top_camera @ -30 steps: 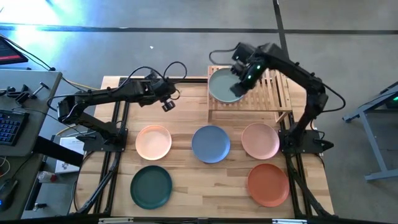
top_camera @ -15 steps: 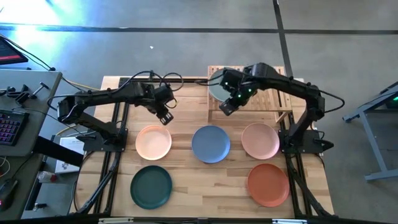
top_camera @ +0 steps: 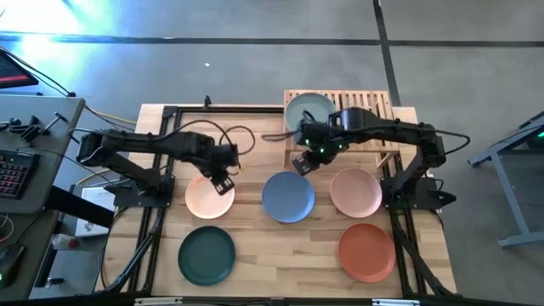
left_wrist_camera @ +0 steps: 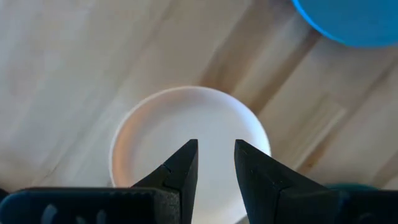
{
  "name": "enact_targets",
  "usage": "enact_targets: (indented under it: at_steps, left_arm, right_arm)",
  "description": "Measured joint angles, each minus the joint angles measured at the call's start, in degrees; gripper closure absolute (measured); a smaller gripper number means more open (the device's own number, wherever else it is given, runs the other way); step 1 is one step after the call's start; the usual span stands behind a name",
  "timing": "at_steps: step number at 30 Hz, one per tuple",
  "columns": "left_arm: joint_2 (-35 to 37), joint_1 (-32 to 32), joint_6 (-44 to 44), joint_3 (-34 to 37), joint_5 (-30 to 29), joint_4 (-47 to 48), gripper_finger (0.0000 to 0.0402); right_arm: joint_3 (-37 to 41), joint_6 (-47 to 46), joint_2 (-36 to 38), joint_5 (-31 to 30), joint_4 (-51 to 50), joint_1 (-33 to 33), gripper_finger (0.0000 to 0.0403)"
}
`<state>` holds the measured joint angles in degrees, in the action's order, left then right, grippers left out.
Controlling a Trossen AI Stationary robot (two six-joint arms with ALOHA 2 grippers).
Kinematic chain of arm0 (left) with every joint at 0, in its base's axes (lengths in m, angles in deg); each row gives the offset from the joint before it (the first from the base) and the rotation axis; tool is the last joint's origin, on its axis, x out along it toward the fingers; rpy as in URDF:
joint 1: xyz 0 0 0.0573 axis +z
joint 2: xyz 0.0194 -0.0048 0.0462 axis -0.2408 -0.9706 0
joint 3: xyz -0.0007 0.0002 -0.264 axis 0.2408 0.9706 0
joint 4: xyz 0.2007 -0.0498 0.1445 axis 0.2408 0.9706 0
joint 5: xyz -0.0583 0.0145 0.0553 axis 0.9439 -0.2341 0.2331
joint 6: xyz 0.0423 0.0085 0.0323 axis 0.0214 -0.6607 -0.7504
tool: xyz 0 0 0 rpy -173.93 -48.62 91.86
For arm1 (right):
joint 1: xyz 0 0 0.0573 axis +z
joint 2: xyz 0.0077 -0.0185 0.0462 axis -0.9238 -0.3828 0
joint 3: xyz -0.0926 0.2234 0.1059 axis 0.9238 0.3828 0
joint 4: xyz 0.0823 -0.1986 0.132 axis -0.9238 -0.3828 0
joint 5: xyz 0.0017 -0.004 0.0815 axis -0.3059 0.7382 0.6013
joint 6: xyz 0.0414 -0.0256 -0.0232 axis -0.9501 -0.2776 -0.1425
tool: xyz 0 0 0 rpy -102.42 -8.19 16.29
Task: Place and stack plates onto a shelf
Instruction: Stack the light orange plate on top of the gray plate on the shelf
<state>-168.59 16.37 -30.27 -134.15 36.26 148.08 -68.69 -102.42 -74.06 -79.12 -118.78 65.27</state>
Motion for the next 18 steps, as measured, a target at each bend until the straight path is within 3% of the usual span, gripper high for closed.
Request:
enact_targets:
  at_steps: [10,18]
  left_arm:
    - [-1.6,-9.7,11.8,0.1,-3.6,-0.1,0.0307]
    - [-6.2,-13.9,17.0,0.1,-5.2,-2.5,0.0307]
  right_arm:
    - [0.0,-7.5,0.0,-5.2,1.5,8.2,0.03]
    - [0.0,-9.0,0.0,-6.7,1.7,10.6,0.03]
